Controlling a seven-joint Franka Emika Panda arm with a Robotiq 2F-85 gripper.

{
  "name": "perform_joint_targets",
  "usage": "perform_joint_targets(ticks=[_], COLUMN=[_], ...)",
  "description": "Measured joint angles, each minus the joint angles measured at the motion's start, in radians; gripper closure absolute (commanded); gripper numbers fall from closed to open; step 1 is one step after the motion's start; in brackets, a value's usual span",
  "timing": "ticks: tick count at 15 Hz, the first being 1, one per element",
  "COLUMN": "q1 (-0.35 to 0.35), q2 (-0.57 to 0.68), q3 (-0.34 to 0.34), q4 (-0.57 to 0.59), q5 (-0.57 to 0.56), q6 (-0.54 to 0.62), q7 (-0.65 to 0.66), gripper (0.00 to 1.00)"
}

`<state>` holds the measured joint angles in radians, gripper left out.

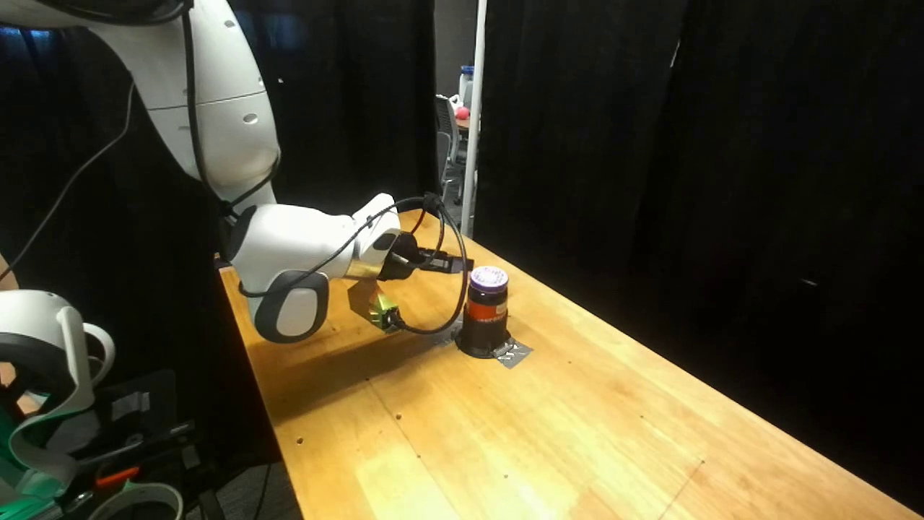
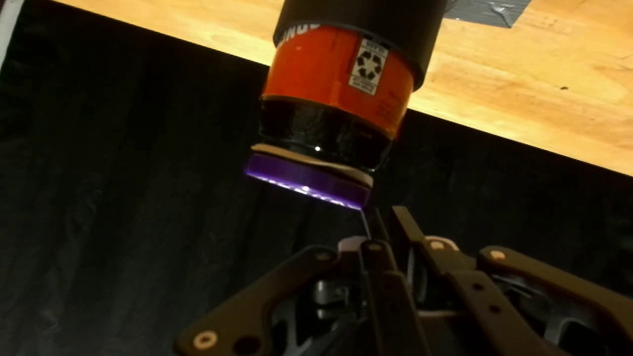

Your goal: Put a rubber band around the base of the cup

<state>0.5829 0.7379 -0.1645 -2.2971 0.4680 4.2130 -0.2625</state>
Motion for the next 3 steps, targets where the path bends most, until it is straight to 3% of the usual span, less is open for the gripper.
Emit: perform_joint_targets(ticks=[3], q1=[-0.036], q2=[-0.001], q3=[0.049], q4=[0.000], q5=[-0.001], q6=[-0.003], q7=[-0.017], gripper=[0.63])
